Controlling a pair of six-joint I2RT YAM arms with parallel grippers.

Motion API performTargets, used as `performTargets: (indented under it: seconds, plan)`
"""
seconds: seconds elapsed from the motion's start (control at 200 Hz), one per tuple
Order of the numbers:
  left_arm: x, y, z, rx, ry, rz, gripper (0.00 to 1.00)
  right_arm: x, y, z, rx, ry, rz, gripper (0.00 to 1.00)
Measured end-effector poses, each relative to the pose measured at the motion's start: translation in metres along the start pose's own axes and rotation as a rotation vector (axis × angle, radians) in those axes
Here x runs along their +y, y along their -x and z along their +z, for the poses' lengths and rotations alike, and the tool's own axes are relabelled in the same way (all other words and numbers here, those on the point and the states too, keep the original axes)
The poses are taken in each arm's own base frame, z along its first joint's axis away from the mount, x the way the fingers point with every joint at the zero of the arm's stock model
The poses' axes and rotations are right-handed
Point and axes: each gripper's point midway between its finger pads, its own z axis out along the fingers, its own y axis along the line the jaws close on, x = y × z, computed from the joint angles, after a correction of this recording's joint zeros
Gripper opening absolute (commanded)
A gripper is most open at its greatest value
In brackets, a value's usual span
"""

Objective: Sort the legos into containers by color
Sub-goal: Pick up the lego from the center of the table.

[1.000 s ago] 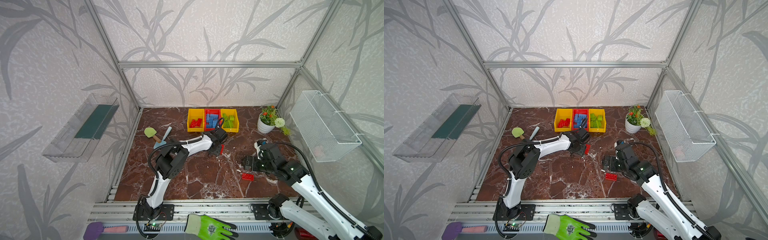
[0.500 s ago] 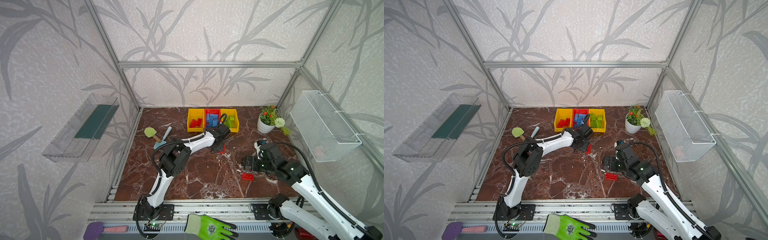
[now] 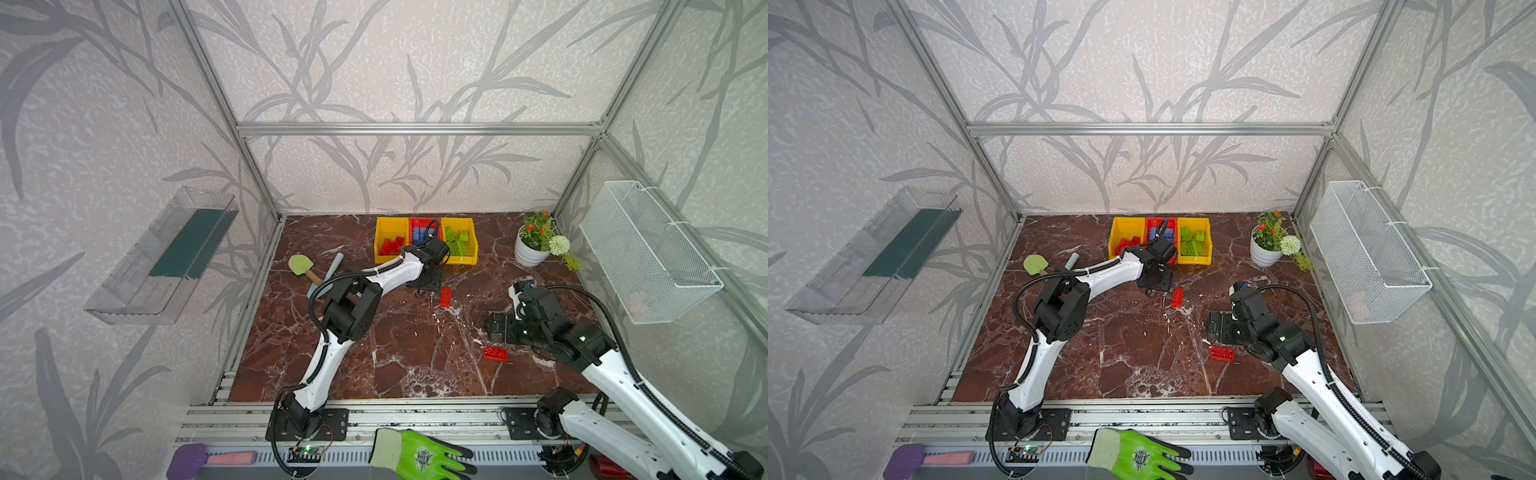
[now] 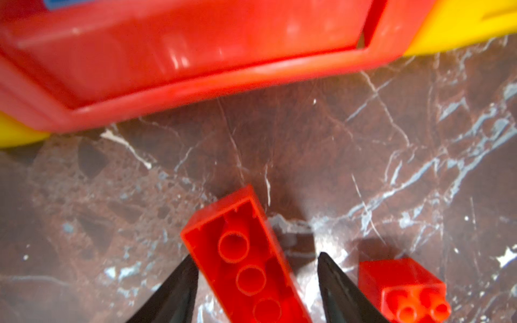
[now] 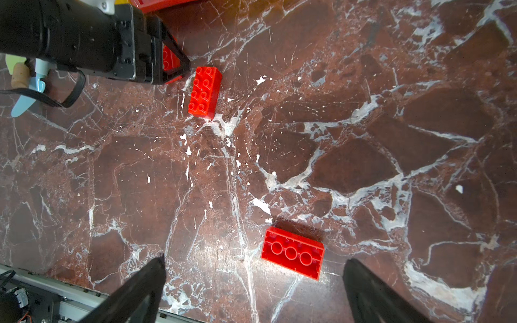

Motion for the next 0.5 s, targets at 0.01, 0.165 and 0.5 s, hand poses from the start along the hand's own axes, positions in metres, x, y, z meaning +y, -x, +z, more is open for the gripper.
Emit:
performTargets:
  seconds: [0.01, 0.165, 0.5]
  plan:
    - [-0.0002, 0.0003, 0.0000, 0.000, 0.000, 0.000, 0.67, -0.0001, -0.0001, 0.0001, 0.000, 0.000, -0.002, 0.99]
    - [-0.0015, 0.0013, -0.0020, 0.008, -0.001, -0.003, 0.67, -0.0005, 0.0002, 0.0002, -0.001, -0.003, -0.011, 0.99]
    - [0.0037, 0.0007, 0.0015, 0.041, 0.022, -0.030, 0.40, -0.0013, -0.0003, 0.0063, 0.017, -0.016, -0.036, 0.99]
